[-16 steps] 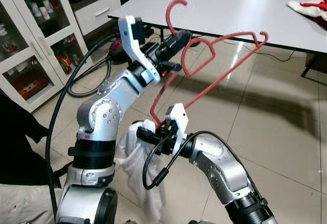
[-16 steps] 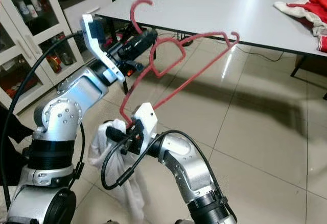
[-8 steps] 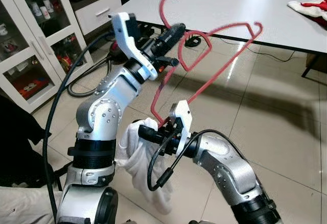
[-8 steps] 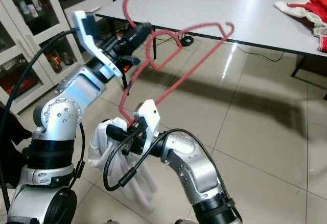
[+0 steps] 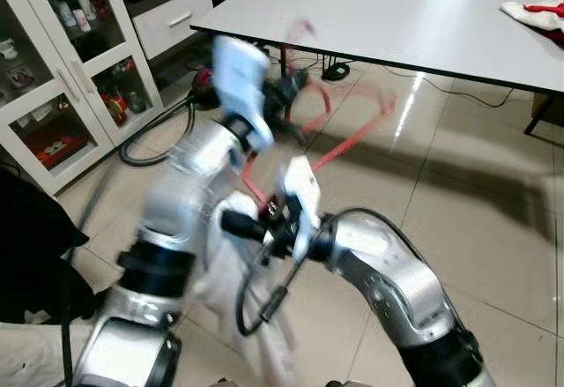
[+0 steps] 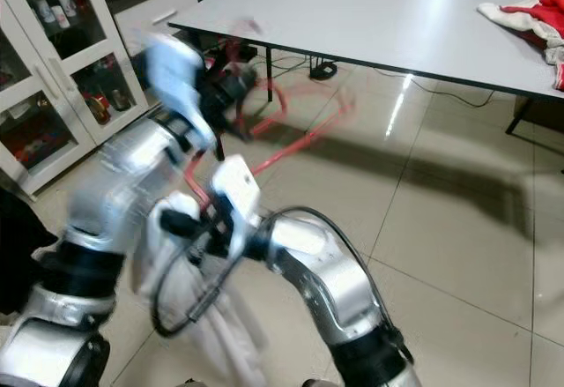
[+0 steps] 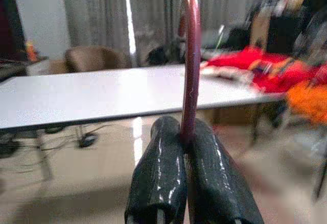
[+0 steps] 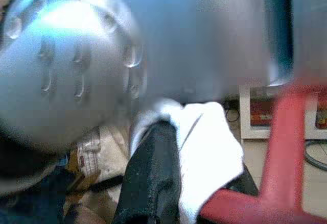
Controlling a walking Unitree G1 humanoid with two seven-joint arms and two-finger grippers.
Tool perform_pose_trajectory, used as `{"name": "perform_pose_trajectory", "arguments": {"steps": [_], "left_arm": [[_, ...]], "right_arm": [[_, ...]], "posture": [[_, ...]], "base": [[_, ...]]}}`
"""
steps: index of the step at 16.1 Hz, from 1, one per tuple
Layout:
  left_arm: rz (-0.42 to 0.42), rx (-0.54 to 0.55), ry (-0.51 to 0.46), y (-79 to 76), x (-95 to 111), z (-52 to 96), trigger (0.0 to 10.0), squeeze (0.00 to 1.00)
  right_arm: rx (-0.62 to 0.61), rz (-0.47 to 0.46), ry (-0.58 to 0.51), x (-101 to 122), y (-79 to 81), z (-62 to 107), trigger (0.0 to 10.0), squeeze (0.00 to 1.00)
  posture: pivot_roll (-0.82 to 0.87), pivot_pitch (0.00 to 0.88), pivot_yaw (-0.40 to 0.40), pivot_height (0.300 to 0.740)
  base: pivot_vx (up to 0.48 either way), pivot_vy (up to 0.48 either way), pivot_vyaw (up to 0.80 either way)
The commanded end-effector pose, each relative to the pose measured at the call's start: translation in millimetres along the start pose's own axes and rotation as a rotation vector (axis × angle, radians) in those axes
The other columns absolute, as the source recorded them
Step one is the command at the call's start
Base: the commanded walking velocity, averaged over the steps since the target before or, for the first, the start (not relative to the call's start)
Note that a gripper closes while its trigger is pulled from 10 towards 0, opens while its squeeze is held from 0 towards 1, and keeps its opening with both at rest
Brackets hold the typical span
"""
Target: Hang hanger
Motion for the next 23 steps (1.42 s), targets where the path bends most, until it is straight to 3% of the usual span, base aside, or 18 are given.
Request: {"name": "perform_pose_trajectory", "arguments": {"steps": [1,3,4,6,9,10,12,13,17,18,19,22,23], "left_arm": [[-0.045,0.041,0.112,4.3,-34,6.6,10.0,0.00],[-0.168,0.122,0.079,11.1,-34,7.2,10.0,0.00],[-0.164,0.127,0.071,10.7,-34,7.4,10.0,0.00],[-0.080,0.136,0.057,10.8,-34,7.2,10.0,0.00],[0.202,0.207,0.001,25.4,-22,4.1,10.0,0.00],[0.319,0.234,-0.038,33.1,-14,2.0,10.0,0.00],[0.390,0.237,-0.089,38.9,1,0.2,10.0,0.00],[0.407,0.235,-0.105,40.6,7,-0.1,10.0,0.00],[0.418,0.225,-0.122,46.2,17,0.1,10.0,0.00],[0.415,0.225,-0.116,47.0,16,0.6,10.0,0.00],[0.407,0.220,-0.110,46.8,15,0.9,10.0,0.00],[0.377,0.214,-0.104,45.0,14,2.0,10.0,0.00],[0.356,0.214,-0.102,44.5,14,2.6,10.0,0.00]], "right_arm": [[-0.153,0.085,-0.142,45,-27.9,14.8,0.0,0.00],[-0.181,-0.002,-0.184,47,-29.6,12.7,0.0,0.00],[-0.180,-0.011,-0.179,45,-29.3,12.8,0.0,0.00],[-0.191,-0.026,-0.142,34,-31.6,15.1,0.0,0.00],[-0.233,-0.078,-0.045,1,-40.6,21.6,0.0,0.00],[-0.293,-0.190,-0.004,-27,-51.4,29.7,0.0,0.00],[-0.371,-0.331,-0.002,-52,-64.3,41.2,0.0,0.00],[-0.385,-0.357,0.004,-60,-65.9,44.1,0.0,0.00],[-0.437,-0.306,0.061,-75,-71.6,52.0,0.0,0.00],[-0.444,-0.288,0.071,-76,-72.7,53.6,7.9,0.00],[-0.457,-0.275,0.084,-79,-74.4,57.2,10.0,0.00],[-0.473,-0.184,0.132,-82,-73.3,64.8,10.0,0.00],[-0.478,-0.092,0.190,-85,-71.9,67.8,10.0,0.00]], "posture": [[-0.11,0.029,0.088,0.740],[-0.11,0.034,0.088,0.740],[-0.11,0.035,0.088,0.740],[-0.11,0.037,0.088,0.740],[-0.11,0.040,0.089,0.740],[-0.11,0.040,0.089,0.740],[-0.11,0.040,0.089,0.740],[-0.11,0.041,0.090,0.740],[-0.11,0.041,0.096,0.740],[-0.11,0.043,0.096,0.740],[-0.11,0.044,0.095,0.740],[-0.11,0.047,0.089,0.740],[-0.11,0.047,0.087,0.740]], "base": [[0.000,0.000,0.00],[0.000,0.000,0.00],[0.000,0.000,0.00],[0.000,0.000,0.00],[0.000,0.000,0.00],[0.000,0.000,0.00],[0.000,0.000,0.00],[0.000,0.000,0.00],[0.000,0.000,0.00],[0.000,0.000,0.00],[0.000,0.000,0.00],[0.000,0.000,0.00],[0.000,0.000,0.00]]}}
Point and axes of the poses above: a point about 5 cm out from each wrist's last joint towards the gripper, its own z axis pointing back from the gripper into the wrist, its own x axis along the axis of the wrist's last joint, y = z × x, the point moved 6 cm from there along -z, pointing out of the wrist towards the gripper, and after that the axes turned 3 degrees about z, right-handed, at the moved point
